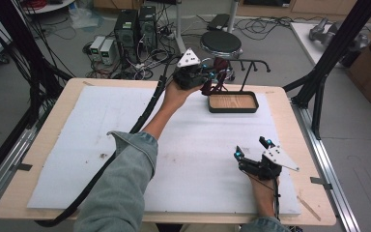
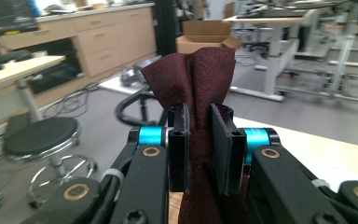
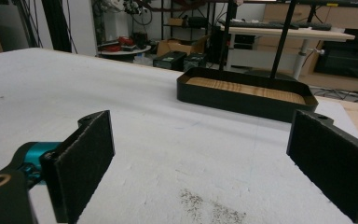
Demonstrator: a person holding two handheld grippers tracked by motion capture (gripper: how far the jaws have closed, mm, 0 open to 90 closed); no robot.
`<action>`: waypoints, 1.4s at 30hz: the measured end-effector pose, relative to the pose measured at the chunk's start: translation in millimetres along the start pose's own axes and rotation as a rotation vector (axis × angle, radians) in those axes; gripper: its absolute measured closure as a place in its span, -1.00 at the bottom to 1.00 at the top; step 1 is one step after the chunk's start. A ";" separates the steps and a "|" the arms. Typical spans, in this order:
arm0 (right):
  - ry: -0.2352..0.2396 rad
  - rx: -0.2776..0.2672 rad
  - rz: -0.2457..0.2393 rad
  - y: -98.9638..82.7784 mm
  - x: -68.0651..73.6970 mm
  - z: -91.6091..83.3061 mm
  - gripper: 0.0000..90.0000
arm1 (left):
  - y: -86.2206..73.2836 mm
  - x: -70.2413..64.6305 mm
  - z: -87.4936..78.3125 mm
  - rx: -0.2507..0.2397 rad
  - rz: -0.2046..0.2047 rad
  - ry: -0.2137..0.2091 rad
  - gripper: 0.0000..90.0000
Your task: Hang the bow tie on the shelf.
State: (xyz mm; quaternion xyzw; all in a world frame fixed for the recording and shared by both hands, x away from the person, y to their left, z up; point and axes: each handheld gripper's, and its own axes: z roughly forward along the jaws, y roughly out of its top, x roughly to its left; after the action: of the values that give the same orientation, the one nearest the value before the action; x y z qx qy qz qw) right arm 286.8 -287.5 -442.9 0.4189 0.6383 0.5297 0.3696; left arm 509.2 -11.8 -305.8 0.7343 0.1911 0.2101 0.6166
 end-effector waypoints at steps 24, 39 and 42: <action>0.003 0.002 0.002 0.0 0.3 0.1 -0.85 | -7.9 23.0 27.4 -0.094 -0.110 0.050 0.72; 0.008 0.001 0.004 0.0 0.2 0.1 -0.85 | -24.3 28.9 36.4 -0.079 -0.070 0.092 0.72; 0.008 0.001 0.003 0.0 0.3 0.1 -0.85 | -26.2 28.7 37.0 -0.062 -0.059 0.094 0.71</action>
State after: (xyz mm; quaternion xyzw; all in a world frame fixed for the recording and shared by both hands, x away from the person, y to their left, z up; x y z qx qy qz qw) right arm 286.8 -287.2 -443.0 0.4177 0.6394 0.5317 0.3660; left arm 552.9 -22.5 -335.1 0.6982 0.2347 0.2322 0.6352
